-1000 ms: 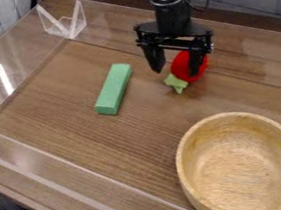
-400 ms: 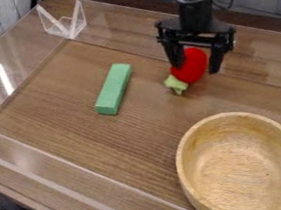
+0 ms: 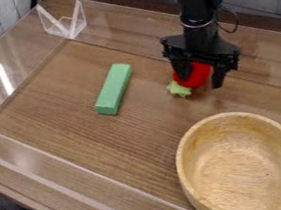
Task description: Move the red fruit to the left
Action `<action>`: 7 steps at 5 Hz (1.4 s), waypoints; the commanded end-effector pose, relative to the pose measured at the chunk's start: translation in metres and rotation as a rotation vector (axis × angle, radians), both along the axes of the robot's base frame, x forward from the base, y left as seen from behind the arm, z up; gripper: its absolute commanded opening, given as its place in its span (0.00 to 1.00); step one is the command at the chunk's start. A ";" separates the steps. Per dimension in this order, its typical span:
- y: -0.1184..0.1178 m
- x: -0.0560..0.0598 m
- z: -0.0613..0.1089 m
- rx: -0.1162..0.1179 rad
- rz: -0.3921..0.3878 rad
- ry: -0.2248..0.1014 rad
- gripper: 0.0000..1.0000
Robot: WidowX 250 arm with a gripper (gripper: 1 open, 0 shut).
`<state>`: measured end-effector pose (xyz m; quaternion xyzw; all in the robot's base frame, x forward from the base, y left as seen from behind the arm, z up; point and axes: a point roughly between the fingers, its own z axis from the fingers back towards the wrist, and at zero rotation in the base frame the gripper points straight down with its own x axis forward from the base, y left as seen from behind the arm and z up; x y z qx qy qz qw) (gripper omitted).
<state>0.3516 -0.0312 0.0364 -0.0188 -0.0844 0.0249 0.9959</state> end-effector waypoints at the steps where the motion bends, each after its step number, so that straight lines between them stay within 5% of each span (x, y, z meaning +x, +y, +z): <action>1: 0.009 0.007 0.020 -0.006 0.007 -0.044 0.00; 3: 0.027 0.011 0.026 -0.015 0.012 -0.047 0.00; 6: 0.058 0.026 0.069 -0.054 0.013 -0.114 0.00; 7: 0.049 0.026 0.065 -0.054 0.001 -0.114 0.00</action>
